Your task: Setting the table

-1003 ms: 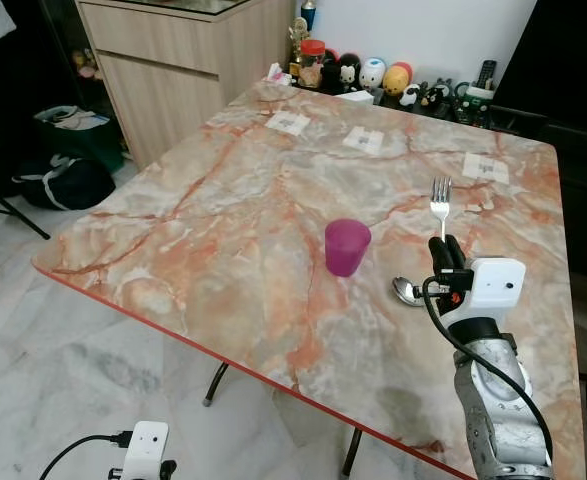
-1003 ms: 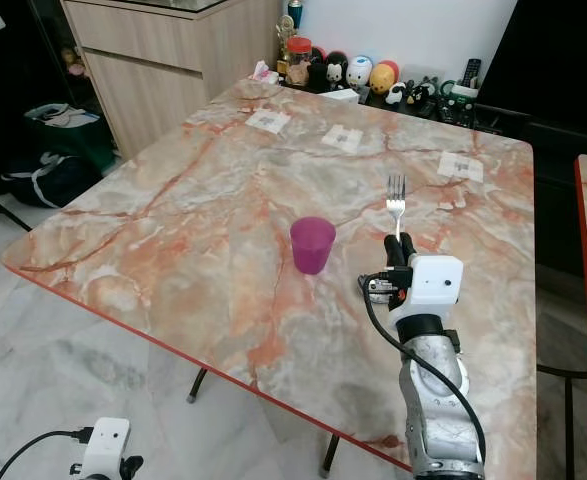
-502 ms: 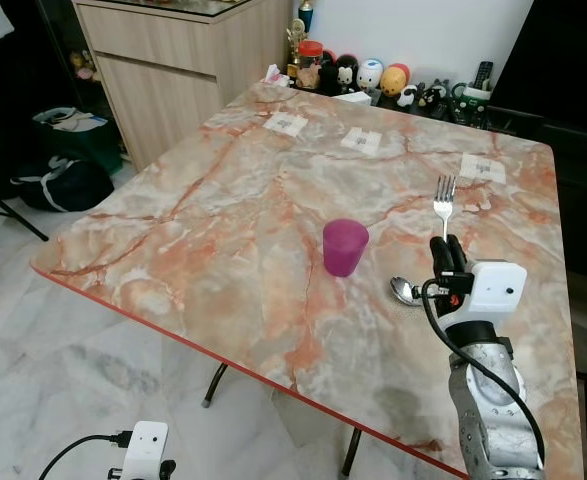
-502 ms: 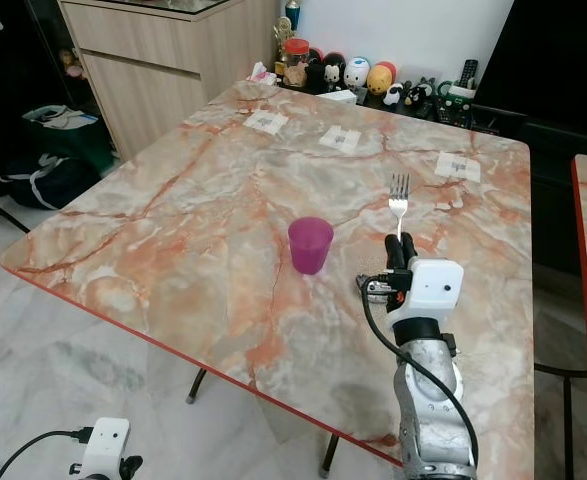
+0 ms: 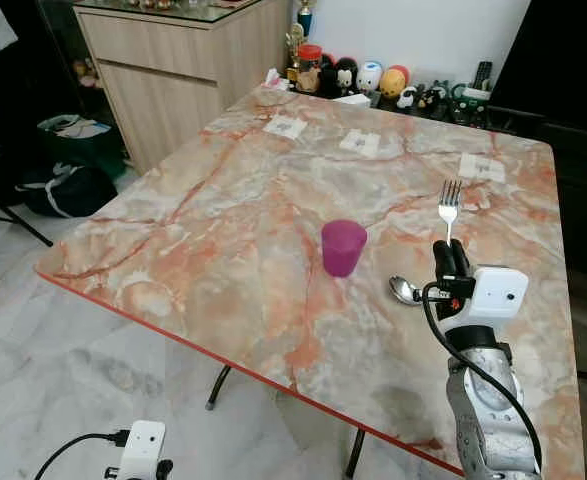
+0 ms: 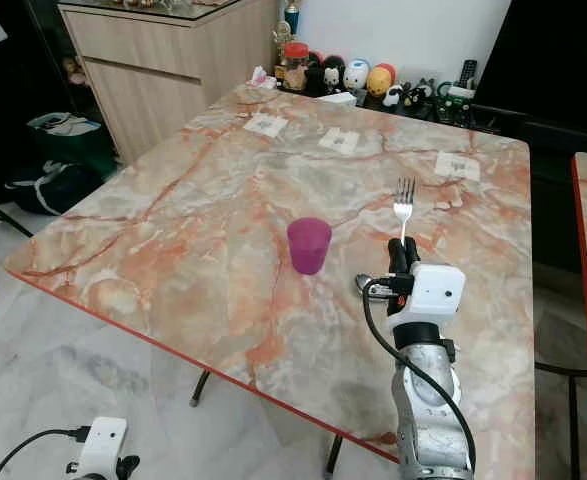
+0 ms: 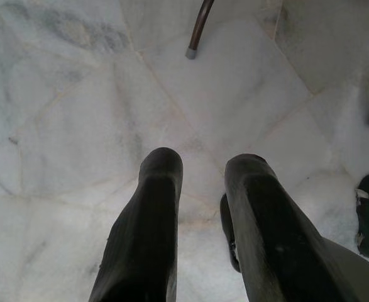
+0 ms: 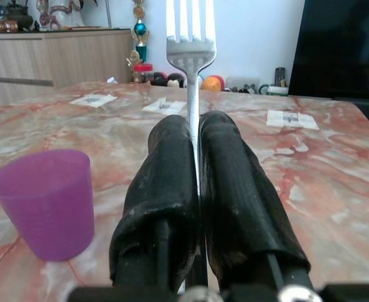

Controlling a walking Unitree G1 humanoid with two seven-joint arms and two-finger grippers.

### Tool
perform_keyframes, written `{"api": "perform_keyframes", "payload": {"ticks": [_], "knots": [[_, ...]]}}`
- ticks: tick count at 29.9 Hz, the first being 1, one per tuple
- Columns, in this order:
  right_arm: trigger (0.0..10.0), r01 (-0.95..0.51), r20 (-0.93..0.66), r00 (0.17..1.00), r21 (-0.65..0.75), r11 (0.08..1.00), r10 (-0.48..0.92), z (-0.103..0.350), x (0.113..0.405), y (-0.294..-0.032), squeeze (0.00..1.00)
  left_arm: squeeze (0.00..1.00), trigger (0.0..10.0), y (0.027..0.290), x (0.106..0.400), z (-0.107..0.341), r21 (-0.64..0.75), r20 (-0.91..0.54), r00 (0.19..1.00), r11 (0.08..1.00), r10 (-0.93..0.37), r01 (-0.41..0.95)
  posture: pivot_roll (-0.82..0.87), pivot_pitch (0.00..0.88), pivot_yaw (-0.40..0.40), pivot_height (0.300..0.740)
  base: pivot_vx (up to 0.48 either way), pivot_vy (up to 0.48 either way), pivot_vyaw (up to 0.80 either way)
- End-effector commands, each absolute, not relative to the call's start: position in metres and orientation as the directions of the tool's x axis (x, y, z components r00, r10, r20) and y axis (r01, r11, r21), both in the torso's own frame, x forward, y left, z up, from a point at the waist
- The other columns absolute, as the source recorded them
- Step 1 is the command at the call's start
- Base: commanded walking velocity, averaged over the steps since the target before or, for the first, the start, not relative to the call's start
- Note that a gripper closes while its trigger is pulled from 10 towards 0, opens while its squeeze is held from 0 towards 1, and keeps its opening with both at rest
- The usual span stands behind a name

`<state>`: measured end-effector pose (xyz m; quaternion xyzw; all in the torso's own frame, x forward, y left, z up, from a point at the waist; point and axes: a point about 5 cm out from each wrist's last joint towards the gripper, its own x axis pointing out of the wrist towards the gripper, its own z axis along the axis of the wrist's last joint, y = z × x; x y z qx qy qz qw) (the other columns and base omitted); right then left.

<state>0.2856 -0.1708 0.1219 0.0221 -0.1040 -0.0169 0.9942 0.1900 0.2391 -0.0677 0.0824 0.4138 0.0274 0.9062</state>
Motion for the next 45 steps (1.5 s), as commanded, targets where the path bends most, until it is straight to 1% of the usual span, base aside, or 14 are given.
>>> {"api": "perform_keyframes", "payload": {"ticks": [1,9,15,31,45], "knots": [[10.0,0.033,0.21,0.977,0.041,0.999,-0.041,0.1216,0.2859,-0.1719,0.0,0.0,10.0,0.2417,0.1884,-0.0681,0.179,-0.753,0.646,0.984,0.124,0.02,0.05,0.001,-0.004,0.74,0.0,0.0,0.0],[10.0,0.022,0.213,0.977,0.041,0.999,-0.03,0.121,0.2857,-0.1691,0.0,0.0,10.0,0.2413,0.1878,-0.0685,0.178,-0.753,0.646,0.984,0.125,0.017,0.05,0.002,-0.008,0.74,0.0,0.0,0.0],[10.0,0.029,0.218,0.975,0.036,0.999,-0.037,0.1226,0.2856,-0.1732,0.0,0.0,10.0,0.237,0.1894,-0.0688,0.175,-0.751,0.65,0.984,0.116,0.028,0.04,0.0,-0.011,0.74,0.0,0.0,0.0],[10.0,0.035,0.204,0.978,0.048,0.998,-0.044,0.1205,0.287,-0.174,0.0,0.0,10.0,0.2345,0.19,-0.0692,0.17,-0.751,0.65,0.985,0.114,0.023,0.05,0.0,-0.015,0.74,0.0,0.0,0.0],[10.0,0.033,0.189,0.981,0.045,0.998,-0.041,0.1184,0.2881,-0.1734,0.0,0.0,10.0,0.2366,0.1901,-0.0686,0.172,-0.75,0.651,0.985,0.117,0.022,0.05,0.0,-0.016,0.74,0.0,0.0,-0.74]]}}
